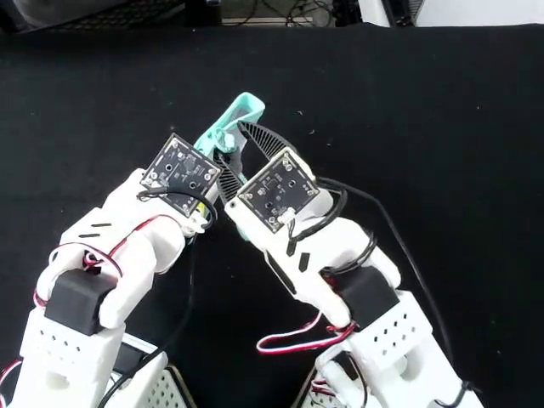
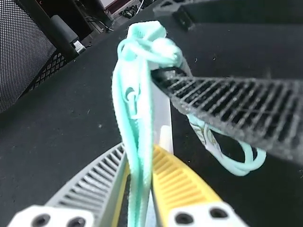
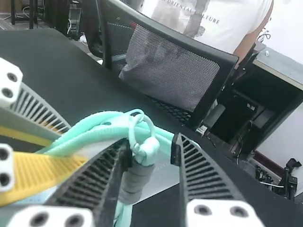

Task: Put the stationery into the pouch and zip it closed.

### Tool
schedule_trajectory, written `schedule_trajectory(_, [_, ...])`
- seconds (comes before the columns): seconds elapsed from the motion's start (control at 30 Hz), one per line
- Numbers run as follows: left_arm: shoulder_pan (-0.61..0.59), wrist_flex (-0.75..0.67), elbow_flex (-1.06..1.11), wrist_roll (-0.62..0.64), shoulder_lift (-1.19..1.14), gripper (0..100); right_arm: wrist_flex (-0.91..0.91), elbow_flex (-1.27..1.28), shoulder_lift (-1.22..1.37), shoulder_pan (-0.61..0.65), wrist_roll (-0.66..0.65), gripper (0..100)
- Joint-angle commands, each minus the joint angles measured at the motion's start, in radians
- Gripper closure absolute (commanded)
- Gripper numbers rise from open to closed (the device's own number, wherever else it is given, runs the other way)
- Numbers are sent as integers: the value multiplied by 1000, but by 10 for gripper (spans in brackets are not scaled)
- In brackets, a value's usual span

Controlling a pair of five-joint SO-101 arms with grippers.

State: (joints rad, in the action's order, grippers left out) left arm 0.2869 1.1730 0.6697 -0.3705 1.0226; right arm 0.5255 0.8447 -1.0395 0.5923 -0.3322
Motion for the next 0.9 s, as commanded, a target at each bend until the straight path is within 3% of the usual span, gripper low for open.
schedule_trajectory(0.0, [7,21,42,6,-28,970,-49,-50,5,12,2,854])
schedule_trajectory(0.57, [7,21,42,6,-29,970,-98,-50,-2,14,-78,856])
schedule_trajectory(0.73, [7,21,42,6,-29,970,-98,-50,-2,25,-215,953])
schedule_trajectory(0.87, [7,21,44,6,-31,970,-95,-48,-4,40,-236,985])
